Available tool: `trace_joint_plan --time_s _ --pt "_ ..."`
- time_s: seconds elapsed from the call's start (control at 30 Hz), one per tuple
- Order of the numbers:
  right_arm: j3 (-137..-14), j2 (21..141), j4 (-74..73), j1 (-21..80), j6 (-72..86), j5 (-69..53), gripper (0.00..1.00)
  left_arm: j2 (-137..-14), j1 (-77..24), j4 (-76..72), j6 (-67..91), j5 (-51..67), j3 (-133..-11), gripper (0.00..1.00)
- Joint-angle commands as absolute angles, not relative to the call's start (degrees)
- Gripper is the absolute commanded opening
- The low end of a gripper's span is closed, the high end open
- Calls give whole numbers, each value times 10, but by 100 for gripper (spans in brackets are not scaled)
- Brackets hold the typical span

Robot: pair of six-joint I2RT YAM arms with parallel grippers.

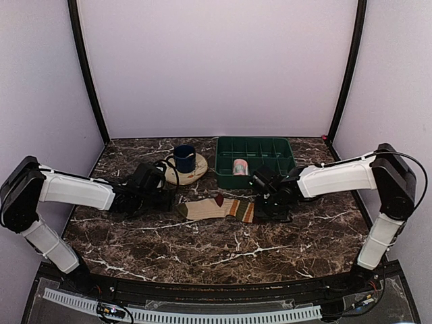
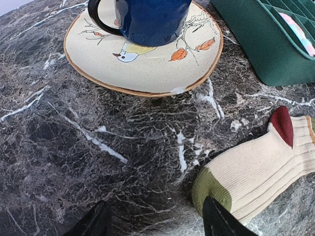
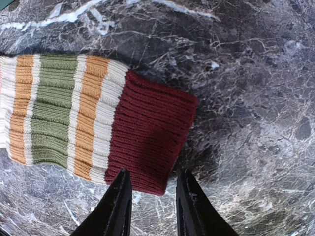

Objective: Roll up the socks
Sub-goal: Move the sock to the center of the board, then fold the sock at the center of the board.

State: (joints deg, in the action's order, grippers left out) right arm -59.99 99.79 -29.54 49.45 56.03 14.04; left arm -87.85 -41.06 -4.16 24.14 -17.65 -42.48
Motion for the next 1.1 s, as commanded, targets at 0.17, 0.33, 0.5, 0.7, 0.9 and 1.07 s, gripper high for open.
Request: trace_joint_plan --time_s 0.17,0.33,0.5,0.7,0.9,1.07 --pt "-607 1012 -283 487 593 131 29 -842 -414 -55 234 -187 -422 66" --pt "-607 1020 -277 484 595 120 29 -837 -414 -57 233 -192 -418 66" --pt "-596 1030 -263 481 606 106 28 -838 -413 -61 232 -192 -415 66" --pt "-571 1030 -236 477 618 90 17 -837 -414 -66 230 -195 -412 66" --pt "-563 1023 -227 474 618 86 0 -843 -414 -67 232 -194 -411 66" --pt "-555 991 -244 466 606 118 0 -848 -414 -70 229 -187 -409 67"
